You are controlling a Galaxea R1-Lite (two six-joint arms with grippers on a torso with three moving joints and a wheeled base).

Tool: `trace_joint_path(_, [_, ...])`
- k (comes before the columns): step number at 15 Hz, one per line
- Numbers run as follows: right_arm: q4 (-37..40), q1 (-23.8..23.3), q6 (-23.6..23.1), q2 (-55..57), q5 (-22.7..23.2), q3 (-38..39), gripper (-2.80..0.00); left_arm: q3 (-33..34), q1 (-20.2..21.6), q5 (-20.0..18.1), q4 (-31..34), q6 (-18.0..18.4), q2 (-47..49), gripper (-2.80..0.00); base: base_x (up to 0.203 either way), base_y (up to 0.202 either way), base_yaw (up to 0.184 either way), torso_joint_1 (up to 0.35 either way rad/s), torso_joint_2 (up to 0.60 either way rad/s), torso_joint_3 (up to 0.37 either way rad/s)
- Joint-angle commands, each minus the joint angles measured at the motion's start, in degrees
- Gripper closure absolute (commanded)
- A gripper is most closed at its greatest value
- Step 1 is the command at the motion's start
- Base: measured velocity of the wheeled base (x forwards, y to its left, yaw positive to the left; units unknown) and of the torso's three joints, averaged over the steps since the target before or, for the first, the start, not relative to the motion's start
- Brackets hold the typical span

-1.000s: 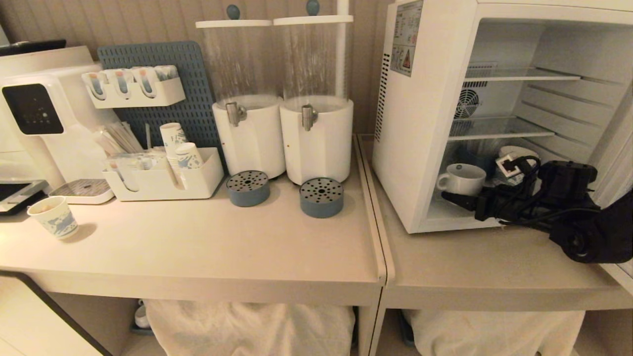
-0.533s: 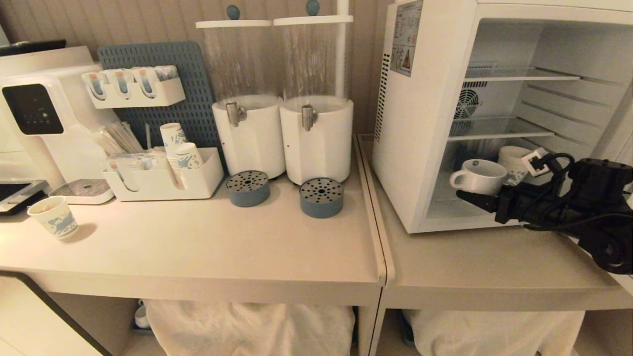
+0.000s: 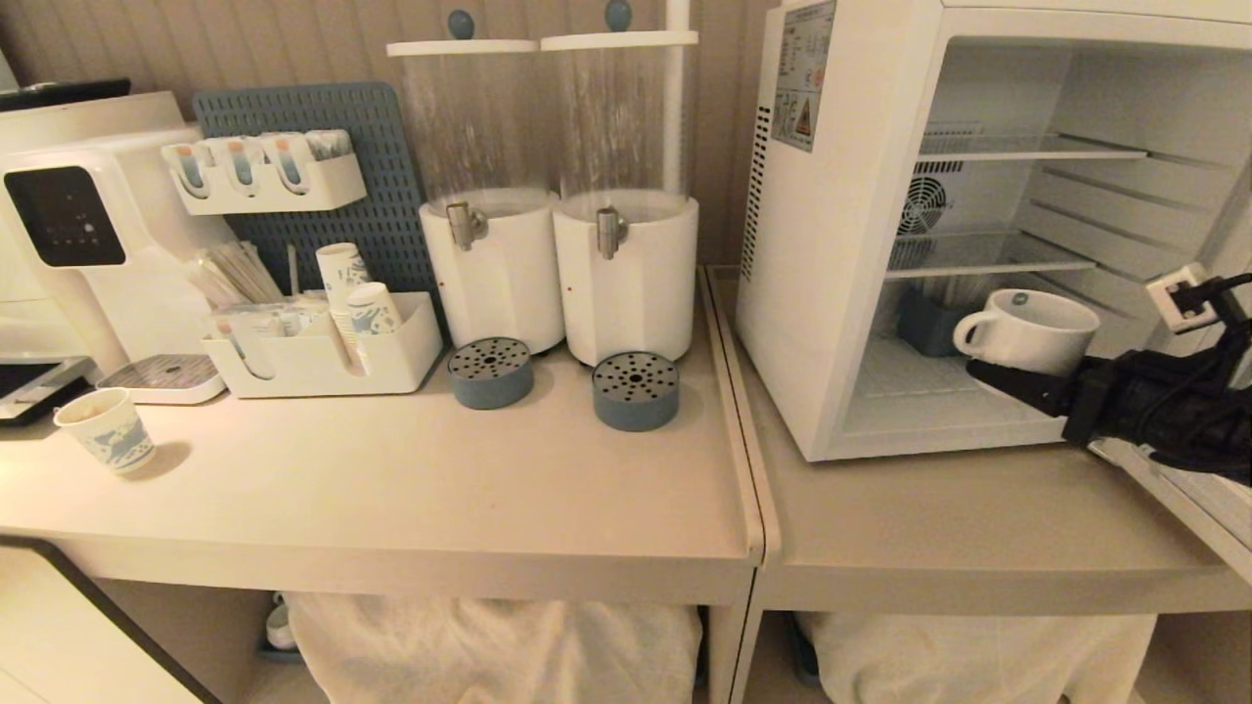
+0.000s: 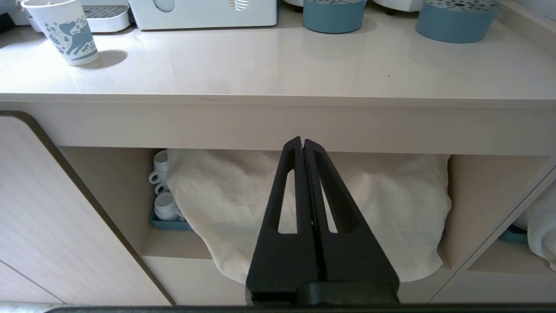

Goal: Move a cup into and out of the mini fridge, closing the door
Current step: Take the ceramic cup out of the freezer, then place the ceramic cup on the table

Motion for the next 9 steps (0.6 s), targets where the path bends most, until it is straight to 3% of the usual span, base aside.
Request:
trace_joint_path(1, [1.71,-0.17,1.82,-9.44,-2.55,1.39,0.00,0.00,0.04,0.06,0.00,0.00,0.07,0.00,0.000,0.000,0.000,0.000,0.00,0.000])
trace_joint_path(3, [8.62,-0.21,3.51,-17.29,-6.77,1.52,0.00,0.00,0.04,-0.03,0.00,0.00,0.07,0.00,0.000,0.000,0.000,0.000,0.00,0.000])
trace_joint_path(6, [28.02,-0.24,4.63,-30.42,-12.00,-1.56,0.00,0.00,0.04,-0.02,0.00,0.00,0.07,0.00,0.000,0.000,0.000,0.000,0.00,0.000])
trace_joint_path(9, [48.40,-0.24,5.03,-41.29,-20.22,-7.84,0.00,0.00,0.04,-0.03,0.00,0.00,0.07,0.00,0.000,0.000,0.000,0.000,0.00,0.000])
